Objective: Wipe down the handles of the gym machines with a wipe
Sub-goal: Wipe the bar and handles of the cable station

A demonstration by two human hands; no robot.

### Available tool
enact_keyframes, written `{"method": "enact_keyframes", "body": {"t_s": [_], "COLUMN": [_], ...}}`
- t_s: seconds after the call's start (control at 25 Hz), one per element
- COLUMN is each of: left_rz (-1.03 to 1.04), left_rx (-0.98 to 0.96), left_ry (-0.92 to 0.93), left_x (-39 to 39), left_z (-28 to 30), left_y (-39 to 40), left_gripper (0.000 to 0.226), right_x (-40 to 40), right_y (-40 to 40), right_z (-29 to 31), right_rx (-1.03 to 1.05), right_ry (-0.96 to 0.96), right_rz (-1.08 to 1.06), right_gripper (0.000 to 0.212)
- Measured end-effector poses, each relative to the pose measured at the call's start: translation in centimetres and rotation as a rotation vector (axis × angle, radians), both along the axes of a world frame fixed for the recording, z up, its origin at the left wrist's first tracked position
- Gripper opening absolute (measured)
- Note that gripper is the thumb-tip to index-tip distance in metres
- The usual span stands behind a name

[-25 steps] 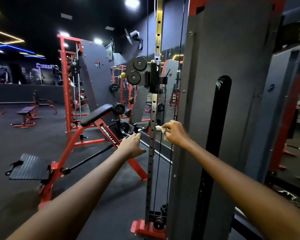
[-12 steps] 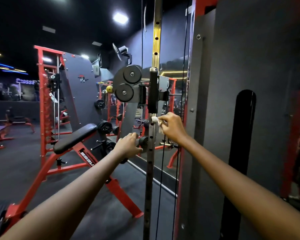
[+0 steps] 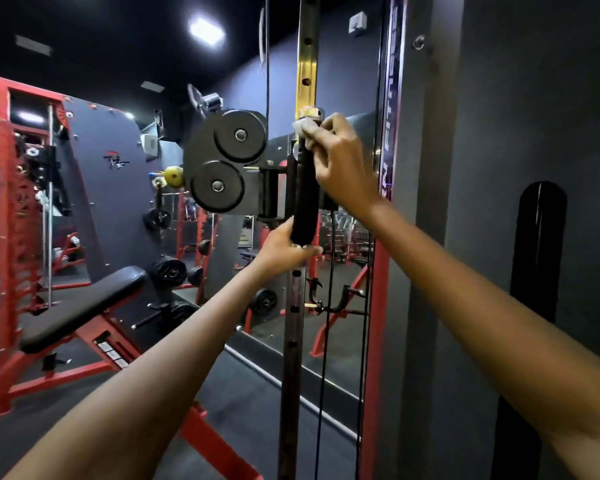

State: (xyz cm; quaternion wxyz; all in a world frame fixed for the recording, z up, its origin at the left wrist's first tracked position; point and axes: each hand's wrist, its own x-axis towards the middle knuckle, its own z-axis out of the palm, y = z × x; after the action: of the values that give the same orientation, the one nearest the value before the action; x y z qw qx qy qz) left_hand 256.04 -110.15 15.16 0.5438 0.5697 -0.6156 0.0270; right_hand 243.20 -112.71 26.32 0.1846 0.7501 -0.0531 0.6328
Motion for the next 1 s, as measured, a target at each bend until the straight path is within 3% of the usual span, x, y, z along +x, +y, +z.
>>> {"method": "enact_keyframes", "body": {"t_s": [0.12, 0.28, 0.44, 0.52, 0.72, 0.84, 1.0], "left_rz": [-0.155, -0.231, -0.195, -0.177, -0.184, -0.242, -0.230], "left_rx": [-0.106, -0.207, -0.159, -0.176, -0.247, -0.220, -0.213], "left_ry": [0.202, 0.240, 0.173, 0.152, 0.021, -0.052, -0.248], "left_x": [0.0, -0.4, 0.1, 0.0, 0.5, 1.1, 2.4], "left_z": [-0.4, -0.8, -0.2, -0.1, 0.1, 0.4, 0.8], "left_y": [-1.9, -2.6, -2.5, -2.5, -2.8, -2.3, -2.2], "left_gripper": [0.036, 0.029, 0.024, 0.024, 0.031, 0.027, 0.030], "right_x": [0.0, -0.8, -0.1, 0.4, -0.3, 0.3, 2.2], "right_y": [-0.4, -0.2, 0.7, 0.8, 1.1, 2.1, 3.0], "right_z": [-4.1, -4.3, 1.9, 1.1, -4.3, -1.3, 1.4], "right_rx": [-0.151, -0.280, -0.195, -0.218, -0.287, -0.261, -0.228], "right_ry": [0.065, 0.195, 0.077, 0.070, 0.191, 0.092, -0.062], "right_rz": [-0.106, -0.191, -0.233, -0.314, -0.452, -0.443, -0.584], "right_gripper": [0.024, 0.028, 0.042, 0.032, 0.034, 0.029, 0.021]}}
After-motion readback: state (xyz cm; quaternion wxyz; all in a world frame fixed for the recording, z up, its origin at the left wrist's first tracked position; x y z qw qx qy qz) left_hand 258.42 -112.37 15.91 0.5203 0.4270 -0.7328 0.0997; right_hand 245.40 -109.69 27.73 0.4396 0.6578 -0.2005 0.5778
